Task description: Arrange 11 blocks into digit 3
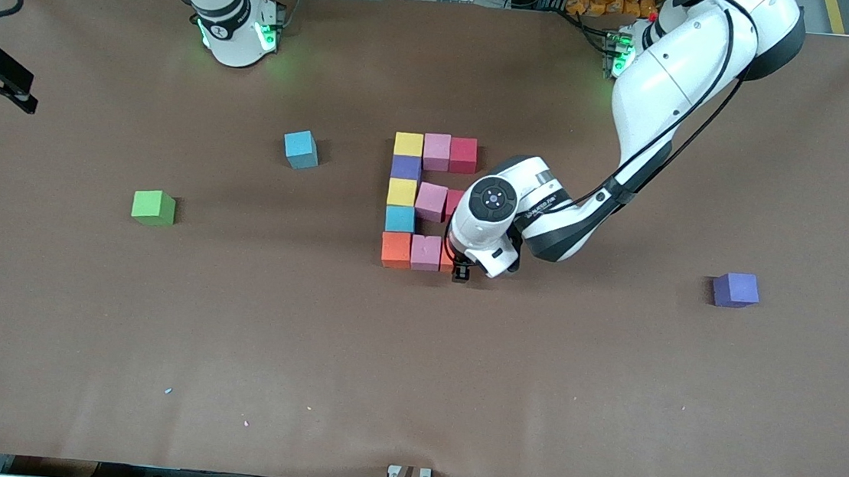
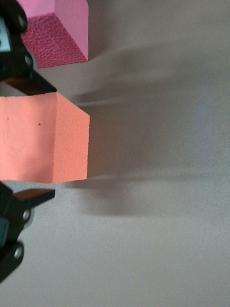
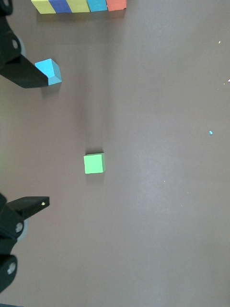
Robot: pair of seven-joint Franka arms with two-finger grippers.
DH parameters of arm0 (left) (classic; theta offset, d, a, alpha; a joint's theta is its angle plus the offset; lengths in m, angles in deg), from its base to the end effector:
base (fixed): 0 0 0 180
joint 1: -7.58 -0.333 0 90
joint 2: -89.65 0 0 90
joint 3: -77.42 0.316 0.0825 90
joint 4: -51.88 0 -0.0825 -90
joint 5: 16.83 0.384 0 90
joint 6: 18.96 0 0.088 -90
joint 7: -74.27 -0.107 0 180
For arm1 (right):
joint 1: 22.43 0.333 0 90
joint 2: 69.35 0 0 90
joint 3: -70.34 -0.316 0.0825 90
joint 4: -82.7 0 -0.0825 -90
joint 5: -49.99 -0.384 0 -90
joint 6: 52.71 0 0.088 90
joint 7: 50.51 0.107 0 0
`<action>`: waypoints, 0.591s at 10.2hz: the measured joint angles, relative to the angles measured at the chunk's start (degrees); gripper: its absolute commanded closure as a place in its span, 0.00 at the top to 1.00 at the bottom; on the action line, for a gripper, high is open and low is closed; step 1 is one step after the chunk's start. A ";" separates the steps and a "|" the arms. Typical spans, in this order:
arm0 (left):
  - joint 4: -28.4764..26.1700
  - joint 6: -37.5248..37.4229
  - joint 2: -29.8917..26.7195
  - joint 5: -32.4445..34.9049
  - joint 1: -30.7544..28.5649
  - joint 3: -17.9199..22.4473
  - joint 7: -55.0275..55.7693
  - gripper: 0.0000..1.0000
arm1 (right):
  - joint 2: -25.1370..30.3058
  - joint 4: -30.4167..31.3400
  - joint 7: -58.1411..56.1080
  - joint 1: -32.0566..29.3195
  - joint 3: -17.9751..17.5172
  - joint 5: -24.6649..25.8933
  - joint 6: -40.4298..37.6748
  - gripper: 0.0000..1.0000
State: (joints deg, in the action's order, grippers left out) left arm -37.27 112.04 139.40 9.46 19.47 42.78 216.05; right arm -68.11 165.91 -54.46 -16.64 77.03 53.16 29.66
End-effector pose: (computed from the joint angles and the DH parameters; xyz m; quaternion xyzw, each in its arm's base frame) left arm 0.5361 -0.4541 0.1996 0.7172 0.6947 -0.0520 0.0157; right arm 0.5329 -0.0157 0.6797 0.9994 0.0228 0.0023 0.0263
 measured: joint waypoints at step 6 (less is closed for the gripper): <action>1.61 0.34 -1.44 0.00 0.07 -0.34 -0.03 1.00 | 1.64 2.01 -1.35 -9.68 -6.15 -0.16 -1.49 1.00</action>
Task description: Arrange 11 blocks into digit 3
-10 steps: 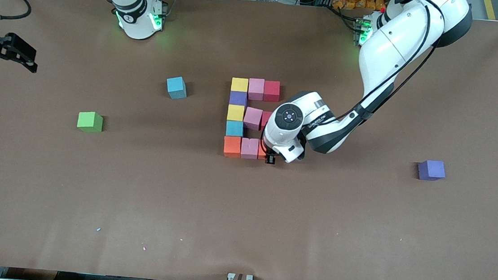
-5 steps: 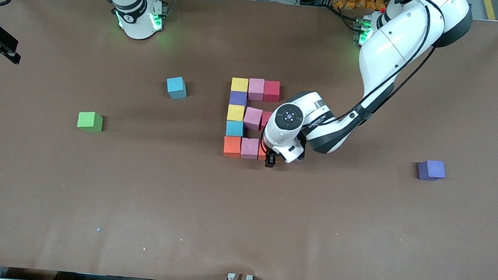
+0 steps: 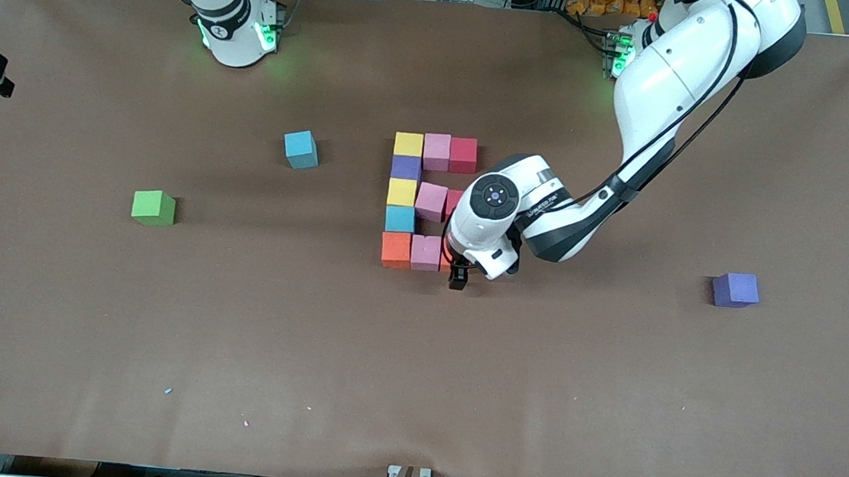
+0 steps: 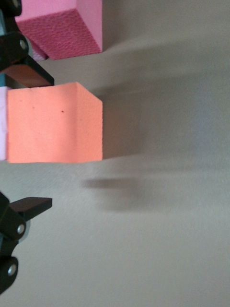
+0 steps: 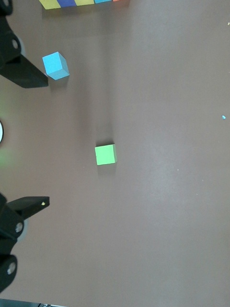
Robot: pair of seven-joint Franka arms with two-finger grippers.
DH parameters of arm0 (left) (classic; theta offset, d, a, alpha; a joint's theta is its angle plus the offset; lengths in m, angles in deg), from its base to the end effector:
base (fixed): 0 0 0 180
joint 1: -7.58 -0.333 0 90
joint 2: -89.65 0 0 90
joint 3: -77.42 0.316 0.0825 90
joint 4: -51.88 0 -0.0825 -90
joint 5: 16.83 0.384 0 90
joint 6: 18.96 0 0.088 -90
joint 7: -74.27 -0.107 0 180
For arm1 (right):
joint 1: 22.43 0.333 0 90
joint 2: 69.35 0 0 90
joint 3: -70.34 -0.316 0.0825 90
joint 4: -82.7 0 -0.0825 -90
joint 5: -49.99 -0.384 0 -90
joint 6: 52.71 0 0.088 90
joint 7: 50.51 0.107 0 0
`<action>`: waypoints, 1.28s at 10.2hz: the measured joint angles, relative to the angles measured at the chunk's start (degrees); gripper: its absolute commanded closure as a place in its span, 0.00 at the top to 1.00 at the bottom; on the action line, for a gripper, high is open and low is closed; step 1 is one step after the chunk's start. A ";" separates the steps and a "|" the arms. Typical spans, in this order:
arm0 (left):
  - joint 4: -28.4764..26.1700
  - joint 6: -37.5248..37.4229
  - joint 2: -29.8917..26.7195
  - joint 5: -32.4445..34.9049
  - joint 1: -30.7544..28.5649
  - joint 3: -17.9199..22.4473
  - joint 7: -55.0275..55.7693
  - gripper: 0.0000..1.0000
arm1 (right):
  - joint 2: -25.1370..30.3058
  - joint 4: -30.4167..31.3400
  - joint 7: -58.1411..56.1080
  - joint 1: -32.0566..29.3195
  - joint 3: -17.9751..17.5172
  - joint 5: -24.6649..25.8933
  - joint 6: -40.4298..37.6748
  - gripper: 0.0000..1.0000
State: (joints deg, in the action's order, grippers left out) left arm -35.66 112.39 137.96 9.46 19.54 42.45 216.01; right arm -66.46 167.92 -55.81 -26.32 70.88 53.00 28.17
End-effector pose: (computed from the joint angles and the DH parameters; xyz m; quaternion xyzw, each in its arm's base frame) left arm 0.5469 -0.4592 0.2282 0.7155 0.6958 -0.0450 0.0430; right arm 0.5192 -0.0467 0.6767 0.9996 0.0038 -0.0148 0.0246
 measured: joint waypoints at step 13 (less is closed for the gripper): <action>0.59 -14.18 -21.10 -3.31 -6.47 -2.35 -28.04 1.00 | 0.86 0.90 -0.01 0.87 -0.90 -0.06 -0.94 1.00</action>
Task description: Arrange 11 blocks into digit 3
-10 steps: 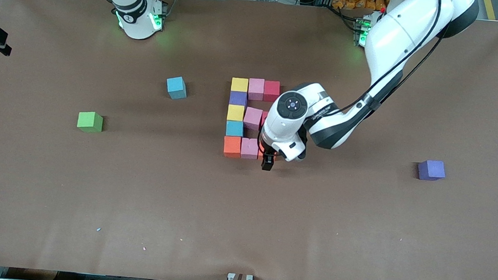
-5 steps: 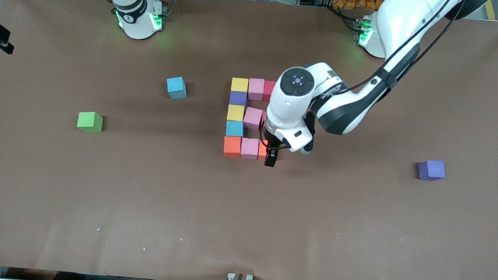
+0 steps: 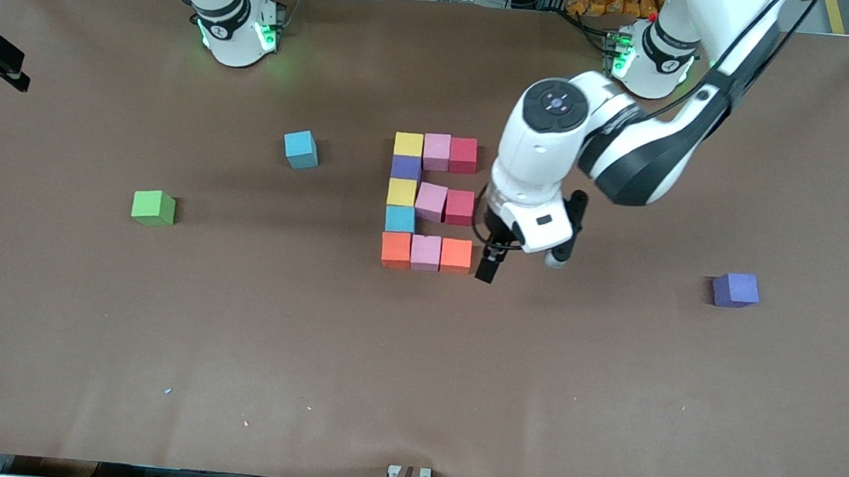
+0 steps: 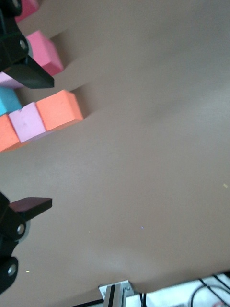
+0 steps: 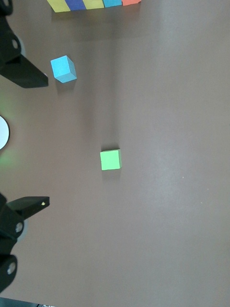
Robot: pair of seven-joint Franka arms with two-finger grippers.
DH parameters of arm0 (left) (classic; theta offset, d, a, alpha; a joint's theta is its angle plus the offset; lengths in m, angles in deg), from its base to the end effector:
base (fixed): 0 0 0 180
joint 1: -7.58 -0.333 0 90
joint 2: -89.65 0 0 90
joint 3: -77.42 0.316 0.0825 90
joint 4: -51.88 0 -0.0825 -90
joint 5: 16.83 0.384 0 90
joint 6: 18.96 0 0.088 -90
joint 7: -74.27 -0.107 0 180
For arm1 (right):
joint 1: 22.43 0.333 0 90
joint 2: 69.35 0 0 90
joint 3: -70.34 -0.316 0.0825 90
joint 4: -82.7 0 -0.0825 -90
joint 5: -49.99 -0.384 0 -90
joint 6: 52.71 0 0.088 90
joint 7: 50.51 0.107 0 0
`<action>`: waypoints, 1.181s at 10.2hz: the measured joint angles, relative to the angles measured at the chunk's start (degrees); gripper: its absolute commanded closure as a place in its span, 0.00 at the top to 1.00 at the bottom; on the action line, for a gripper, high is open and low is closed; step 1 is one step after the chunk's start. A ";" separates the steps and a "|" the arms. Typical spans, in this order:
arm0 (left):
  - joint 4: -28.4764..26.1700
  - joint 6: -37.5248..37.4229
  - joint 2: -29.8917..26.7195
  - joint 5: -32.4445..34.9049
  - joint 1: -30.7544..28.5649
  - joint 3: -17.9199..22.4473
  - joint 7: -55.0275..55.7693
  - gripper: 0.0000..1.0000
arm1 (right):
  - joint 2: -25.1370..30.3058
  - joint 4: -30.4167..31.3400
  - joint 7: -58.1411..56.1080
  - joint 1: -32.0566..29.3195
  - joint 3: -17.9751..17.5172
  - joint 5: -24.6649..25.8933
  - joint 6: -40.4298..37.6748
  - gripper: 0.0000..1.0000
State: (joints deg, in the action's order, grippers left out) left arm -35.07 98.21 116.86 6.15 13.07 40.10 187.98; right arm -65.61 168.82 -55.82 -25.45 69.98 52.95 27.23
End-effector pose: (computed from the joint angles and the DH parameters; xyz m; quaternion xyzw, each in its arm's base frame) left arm 0.5658 -0.3973 0.4456 0.8341 0.5442 0.0614 0.0661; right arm 0.5139 -0.0300 0.6759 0.9993 0.0191 -0.0230 0.0242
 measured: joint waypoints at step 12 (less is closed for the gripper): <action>-0.04 -11.58 -12.03 -13.25 -7.45 7.02 -46.91 1.00 | 0.67 -0.14 -0.04 0.26 -0.24 -0.48 2.12 1.00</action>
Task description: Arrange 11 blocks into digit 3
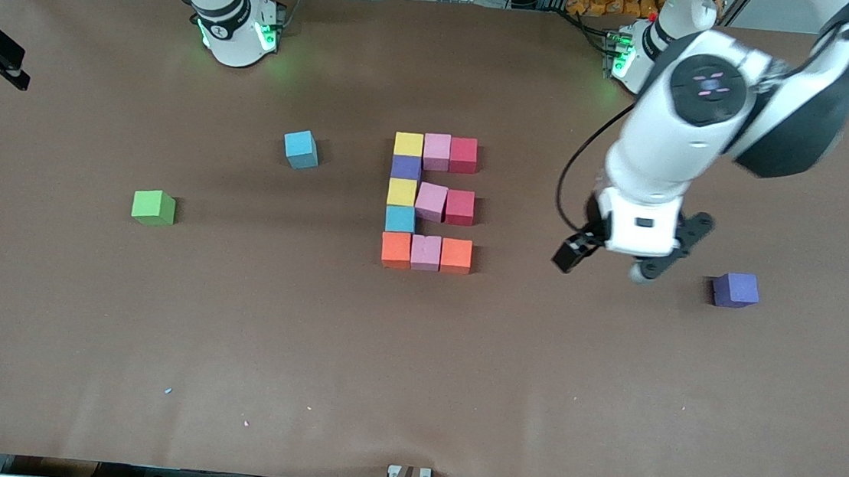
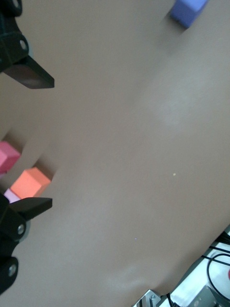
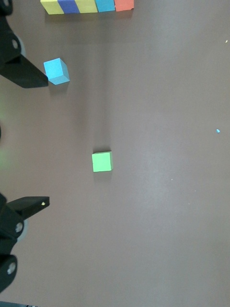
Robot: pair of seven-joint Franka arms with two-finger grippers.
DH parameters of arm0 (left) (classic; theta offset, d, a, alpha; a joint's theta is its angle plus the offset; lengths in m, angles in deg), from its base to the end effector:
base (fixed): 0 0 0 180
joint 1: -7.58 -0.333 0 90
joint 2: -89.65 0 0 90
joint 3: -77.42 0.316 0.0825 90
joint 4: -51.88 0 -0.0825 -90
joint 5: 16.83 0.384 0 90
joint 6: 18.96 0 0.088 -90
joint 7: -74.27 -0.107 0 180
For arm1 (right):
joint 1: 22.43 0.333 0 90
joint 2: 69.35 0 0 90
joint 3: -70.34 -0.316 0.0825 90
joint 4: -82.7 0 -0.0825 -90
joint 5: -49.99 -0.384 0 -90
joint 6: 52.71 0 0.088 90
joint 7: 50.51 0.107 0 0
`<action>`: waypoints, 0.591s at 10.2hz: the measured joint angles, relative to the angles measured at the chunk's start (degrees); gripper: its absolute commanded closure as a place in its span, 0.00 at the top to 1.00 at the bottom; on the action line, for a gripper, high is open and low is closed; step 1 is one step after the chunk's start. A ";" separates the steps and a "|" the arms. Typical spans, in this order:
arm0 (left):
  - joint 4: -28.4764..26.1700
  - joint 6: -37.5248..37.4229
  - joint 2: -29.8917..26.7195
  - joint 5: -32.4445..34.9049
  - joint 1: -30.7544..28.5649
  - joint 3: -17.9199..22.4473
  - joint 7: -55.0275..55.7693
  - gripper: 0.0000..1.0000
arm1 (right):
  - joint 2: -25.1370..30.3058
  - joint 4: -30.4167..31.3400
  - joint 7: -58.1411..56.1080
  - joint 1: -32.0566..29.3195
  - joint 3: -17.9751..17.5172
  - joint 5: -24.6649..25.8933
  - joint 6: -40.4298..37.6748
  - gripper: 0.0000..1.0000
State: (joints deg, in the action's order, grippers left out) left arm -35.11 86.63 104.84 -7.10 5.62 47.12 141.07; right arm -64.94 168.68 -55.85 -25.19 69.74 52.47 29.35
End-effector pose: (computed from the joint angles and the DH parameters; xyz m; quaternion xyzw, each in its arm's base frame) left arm 0.5891 -0.2606 0.5345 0.9456 0.3213 0.0449 0.0240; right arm 0.5141 -0.0242 0.6862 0.9994 0.0246 0.0028 0.0221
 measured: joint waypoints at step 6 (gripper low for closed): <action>-0.15 -8.74 -9.78 -8.58 -0.21 12.56 -33.33 1.00 | 0.11 -0.92 -0.05 0.29 -0.85 -0.12 0.84 1.00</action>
State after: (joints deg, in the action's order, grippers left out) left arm -35.27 77.89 95.06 -15.68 5.41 59.68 107.74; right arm -64.83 167.76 -55.90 -24.89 68.88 52.36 30.18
